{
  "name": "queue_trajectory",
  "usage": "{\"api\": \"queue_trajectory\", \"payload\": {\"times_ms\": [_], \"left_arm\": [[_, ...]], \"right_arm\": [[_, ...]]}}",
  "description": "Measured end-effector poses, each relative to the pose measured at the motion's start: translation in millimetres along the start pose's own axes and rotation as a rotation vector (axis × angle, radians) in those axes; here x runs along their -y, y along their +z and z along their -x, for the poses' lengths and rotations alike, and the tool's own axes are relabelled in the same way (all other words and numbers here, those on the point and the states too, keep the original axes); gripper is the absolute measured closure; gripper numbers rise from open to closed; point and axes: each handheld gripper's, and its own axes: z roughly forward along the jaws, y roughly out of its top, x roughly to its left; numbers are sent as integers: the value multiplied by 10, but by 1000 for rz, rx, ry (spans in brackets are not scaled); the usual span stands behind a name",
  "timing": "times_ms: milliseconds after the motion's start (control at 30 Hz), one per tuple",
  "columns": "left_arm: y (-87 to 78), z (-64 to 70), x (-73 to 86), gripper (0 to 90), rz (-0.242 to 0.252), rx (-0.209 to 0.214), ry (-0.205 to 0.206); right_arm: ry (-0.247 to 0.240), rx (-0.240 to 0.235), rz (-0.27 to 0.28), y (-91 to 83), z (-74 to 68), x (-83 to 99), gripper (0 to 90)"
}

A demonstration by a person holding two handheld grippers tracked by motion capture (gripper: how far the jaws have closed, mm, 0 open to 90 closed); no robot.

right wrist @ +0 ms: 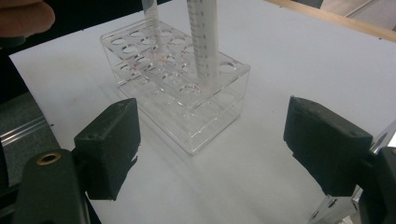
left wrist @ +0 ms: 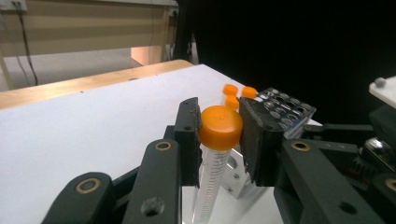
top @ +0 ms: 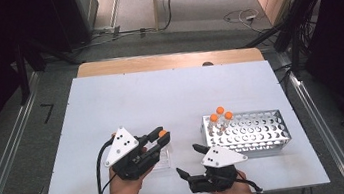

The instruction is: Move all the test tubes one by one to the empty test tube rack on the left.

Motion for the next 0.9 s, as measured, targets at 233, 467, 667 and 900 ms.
{"api": "queue_trajectory", "payload": {"times_ms": [233, 467, 667, 900], "left_arm": [[-73, -130, -45, 699, 20, -45, -12], [-135, -278, -69, 699, 28, -93, -25], [-199, -369, -70, 699, 29, -137, -31], [-280, -468, -71, 699, 36, -191, -37]], "right_arm": [[3, 3, -4, 3, 1, 3, 169], [7, 4, -4, -2, 4, 3, 169], [8, 5, -3, -6, 10, 6, 170], [7, 7, -5, -9, 17, 11, 170]]}}
